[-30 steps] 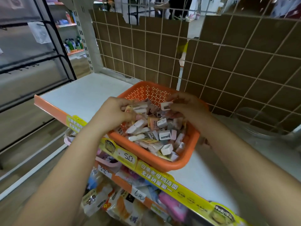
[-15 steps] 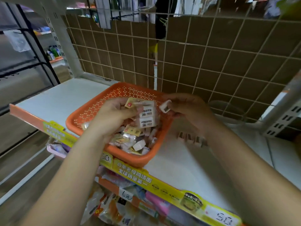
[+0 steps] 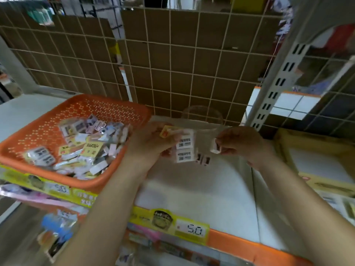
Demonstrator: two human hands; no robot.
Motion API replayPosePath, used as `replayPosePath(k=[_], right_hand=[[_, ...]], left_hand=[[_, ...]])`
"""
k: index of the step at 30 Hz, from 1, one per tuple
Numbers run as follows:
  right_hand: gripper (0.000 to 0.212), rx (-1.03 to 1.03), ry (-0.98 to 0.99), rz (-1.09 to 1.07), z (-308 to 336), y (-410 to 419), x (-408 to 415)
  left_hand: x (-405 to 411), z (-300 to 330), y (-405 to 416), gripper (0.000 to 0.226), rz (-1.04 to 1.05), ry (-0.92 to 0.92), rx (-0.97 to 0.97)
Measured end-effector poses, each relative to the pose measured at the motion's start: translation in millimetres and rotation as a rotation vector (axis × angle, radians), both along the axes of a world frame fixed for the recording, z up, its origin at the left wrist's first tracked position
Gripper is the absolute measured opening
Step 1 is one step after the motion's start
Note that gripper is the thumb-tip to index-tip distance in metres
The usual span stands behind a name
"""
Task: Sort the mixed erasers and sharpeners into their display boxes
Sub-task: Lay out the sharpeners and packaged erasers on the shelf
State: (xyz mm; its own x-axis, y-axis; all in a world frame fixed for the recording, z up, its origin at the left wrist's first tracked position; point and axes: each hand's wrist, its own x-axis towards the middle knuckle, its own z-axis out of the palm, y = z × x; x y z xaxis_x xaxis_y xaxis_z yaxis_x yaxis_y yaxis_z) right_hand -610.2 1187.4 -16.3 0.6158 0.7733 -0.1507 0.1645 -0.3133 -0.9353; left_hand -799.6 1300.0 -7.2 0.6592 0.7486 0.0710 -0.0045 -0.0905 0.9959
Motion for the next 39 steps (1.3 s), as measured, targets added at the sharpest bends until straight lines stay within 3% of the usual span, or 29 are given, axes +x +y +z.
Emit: replayPosePath(k=[5, 8, 11, 15, 19, 22, 25, 33, 39], right_hand=[[0.013, -0.124, -0.055, -0.035, -37, -10, 6], [0.017, -0.168, -0.183, -0.038, -51, -7, 7], [0.017, -0.150, -0.216, -0.030, -55, -5, 7], [0.011, -0.137, -0.295, -0.038, -50, -9, 0], [0.022, 0.127, -0.027, -0.045, -25, -31, -8], [0.019, 0.109, -0.010, 0.075, -13, -56, -3], [0.015, 0.037, 0.062, 0.012, -13, -89, 7], [0.013, 0.042, 0.064, -0.212, -16, -176, 38], [0.014, 0.110, 0.212, -0.392, -24, -211, 59]], left_hand=[[15, -28, -4, 0.013, 0.097, 0.058, -0.121], [16, -39, -6, 0.004, 0.135, 0.086, -0.157], [16, -42, -9, 0.025, 0.126, 0.092, -0.178], [20, -44, -17, 0.006, 0.144, 0.086, -0.212], [36, -46, -32, 0.010, 0.113, 0.113, -0.225], [56, -47, -54, 0.019, 0.065, 0.142, -0.220], [81, -48, -83, 0.024, -0.003, 0.161, -0.218], [128, -49, -158, 0.016, -0.284, 0.205, -0.072], [141, -60, -172, 0.019, -0.362, 0.338, 0.433]])
